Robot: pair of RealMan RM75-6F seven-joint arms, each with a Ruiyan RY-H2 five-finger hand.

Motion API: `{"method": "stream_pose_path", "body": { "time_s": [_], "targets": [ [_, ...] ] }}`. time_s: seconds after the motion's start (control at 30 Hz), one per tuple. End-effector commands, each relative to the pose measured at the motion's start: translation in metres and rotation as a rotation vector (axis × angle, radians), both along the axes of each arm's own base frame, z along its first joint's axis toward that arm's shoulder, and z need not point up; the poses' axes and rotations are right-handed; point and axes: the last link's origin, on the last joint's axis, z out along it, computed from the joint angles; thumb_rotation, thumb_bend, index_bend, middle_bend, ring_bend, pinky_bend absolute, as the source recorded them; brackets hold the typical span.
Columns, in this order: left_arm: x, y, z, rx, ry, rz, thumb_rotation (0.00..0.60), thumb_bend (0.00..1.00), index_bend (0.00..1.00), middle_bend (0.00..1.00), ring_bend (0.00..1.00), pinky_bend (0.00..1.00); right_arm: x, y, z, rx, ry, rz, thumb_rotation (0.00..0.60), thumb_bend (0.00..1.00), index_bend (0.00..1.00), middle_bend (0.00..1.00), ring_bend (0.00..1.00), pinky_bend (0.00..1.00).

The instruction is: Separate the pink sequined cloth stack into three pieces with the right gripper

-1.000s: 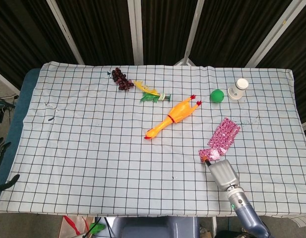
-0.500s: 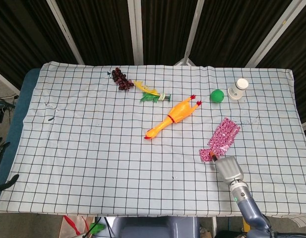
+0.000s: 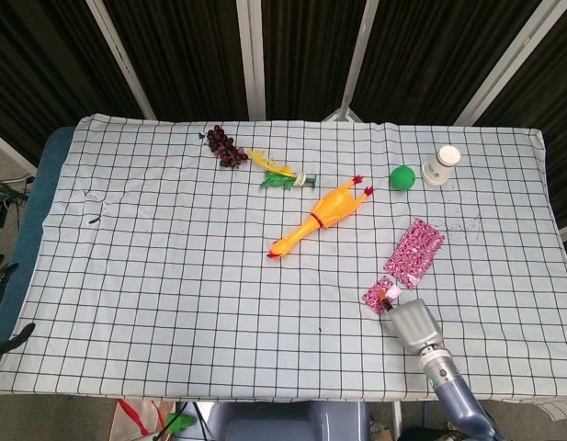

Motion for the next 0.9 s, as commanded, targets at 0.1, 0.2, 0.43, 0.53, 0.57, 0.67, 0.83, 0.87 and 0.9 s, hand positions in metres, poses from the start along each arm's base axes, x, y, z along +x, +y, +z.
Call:
{"method": "stream_pose_path", "body": {
  "time_s": [0.1, 0.2, 0.43, 0.53, 0.57, 0.67, 0.83, 0.87, 0.9],
  "targets": [
    [0.000, 0.000, 0.000, -0.001, 0.000, -0.002, 0.600, 0.27, 0.14, 0.03, 0.04, 0.11, 0.009, 0.013, -0.004, 0.030, 0.000, 0.030, 0.600, 0.77, 0.18, 0.83, 0.84, 0.65],
    [0.000, 0.000, 0.001, 0.002, -0.002, -0.001, 0.600, 0.27, 0.14, 0.03, 0.04, 0.10, 0.013, 0.017, -0.005, 0.037, -0.005, 0.037, 0.600, 0.77, 0.18, 0.83, 0.84, 0.65],
    [0.000, 0.000, 0.001, 0.000, -0.003, -0.001, 0.600, 0.27, 0.14, 0.03, 0.04, 0.10, 0.022, 0.012, 0.001, -0.005, -0.034, 0.045, 0.600, 0.77, 0.18, 0.83, 0.84, 0.65],
    [0.000, 0.000, 0.001, 0.000, -0.002, -0.002, 0.600, 0.27, 0.14, 0.03, 0.04, 0.11, 0.022, 0.006, 0.005, -0.028, -0.042, 0.034, 0.600, 0.77, 0.18, 0.83, 0.84, 0.65],
    [0.000, 0.000, 0.001, 0.001, -0.002, -0.002, 0.600, 0.27, 0.14, 0.03, 0.04, 0.11, 0.021, 0.003, 0.007, -0.037, -0.043, 0.024, 0.600, 0.77, 0.18, 0.83, 0.84, 0.65],
    [0.000, 0.000, 0.001, 0.003, -0.002, -0.001, 0.600, 0.27, 0.14, 0.03, 0.04, 0.10, 0.015, -0.008, 0.014, -0.074, -0.042, -0.006, 0.600, 0.77, 0.18, 0.83, 0.84, 0.65],
    [0.000, 0.000, 0.000, 0.002, 0.001, -0.002, 0.600, 0.27, 0.14, 0.03, 0.04, 0.10, 0.002, -0.025, 0.029, -0.150, -0.038, -0.055, 0.600, 0.77, 0.18, 0.83, 0.84, 0.65],
    [0.000, 0.000, 0.000, 0.001, 0.001, -0.002, 0.600, 0.27, 0.14, 0.03, 0.04, 0.10, 0.000, -0.027, 0.031, -0.158, -0.036, -0.064, 0.600, 0.77, 0.18, 0.83, 0.84, 0.65],
    [0.000, 0.000, 0.000, 0.000, 0.002, -0.002, 0.600, 0.27, 0.14, 0.03, 0.04, 0.10, -0.003, -0.030, 0.034, -0.167, -0.035, -0.075, 0.600, 0.77, 0.18, 0.83, 0.84, 0.65]
  ]
}}
